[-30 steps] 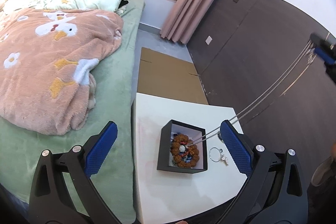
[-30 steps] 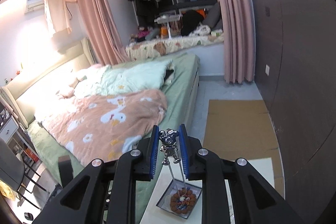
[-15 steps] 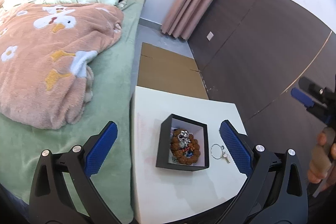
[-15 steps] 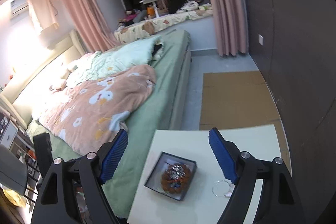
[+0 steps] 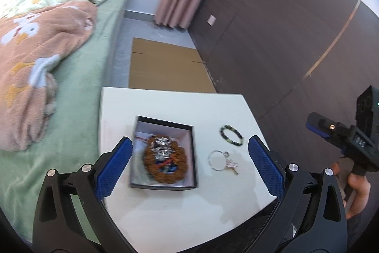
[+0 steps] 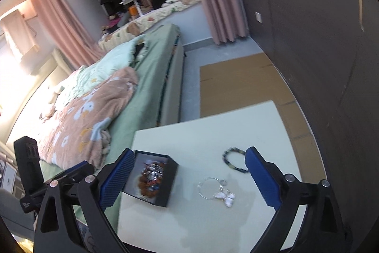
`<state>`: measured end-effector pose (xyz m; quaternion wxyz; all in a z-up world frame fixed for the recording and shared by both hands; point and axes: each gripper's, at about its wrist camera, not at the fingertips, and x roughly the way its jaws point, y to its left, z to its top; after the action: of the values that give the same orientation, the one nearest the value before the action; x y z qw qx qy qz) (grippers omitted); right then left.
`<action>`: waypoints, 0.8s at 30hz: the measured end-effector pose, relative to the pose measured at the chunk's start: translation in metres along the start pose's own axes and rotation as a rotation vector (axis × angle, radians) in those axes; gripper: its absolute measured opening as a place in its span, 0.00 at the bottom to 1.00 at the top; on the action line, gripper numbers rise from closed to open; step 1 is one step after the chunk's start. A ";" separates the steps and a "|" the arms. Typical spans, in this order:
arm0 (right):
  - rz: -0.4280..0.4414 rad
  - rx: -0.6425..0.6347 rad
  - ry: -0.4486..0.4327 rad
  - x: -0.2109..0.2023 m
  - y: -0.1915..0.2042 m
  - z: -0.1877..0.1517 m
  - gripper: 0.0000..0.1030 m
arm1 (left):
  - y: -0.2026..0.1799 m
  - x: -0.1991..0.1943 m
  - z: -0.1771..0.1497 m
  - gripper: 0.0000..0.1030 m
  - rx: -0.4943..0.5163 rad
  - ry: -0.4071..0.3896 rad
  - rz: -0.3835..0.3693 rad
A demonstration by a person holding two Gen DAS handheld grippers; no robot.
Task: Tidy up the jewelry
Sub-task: 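Drop the silver charm into the black box and open the right gripper, then reach the left gripper to the white butterfly charm and grasp it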
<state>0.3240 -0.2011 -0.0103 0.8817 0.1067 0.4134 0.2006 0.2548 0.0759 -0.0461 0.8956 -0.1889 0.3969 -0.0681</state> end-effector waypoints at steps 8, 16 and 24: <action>-0.028 0.081 0.024 0.004 -0.057 -0.027 0.92 | -0.052 0.036 -0.010 0.95 0.095 0.072 -0.015; -0.056 0.155 0.062 0.006 -0.110 -0.057 0.92 | -0.093 0.073 -0.029 0.94 0.175 0.136 -0.028; -0.086 0.193 0.079 0.002 -0.146 -0.078 0.92 | -0.121 0.115 -0.057 0.84 0.251 0.207 0.000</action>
<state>0.3035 -0.3290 -0.1133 0.8581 0.1651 0.4695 0.1261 0.2935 -0.0823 -0.1124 0.8666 -0.0677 0.4753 -0.1362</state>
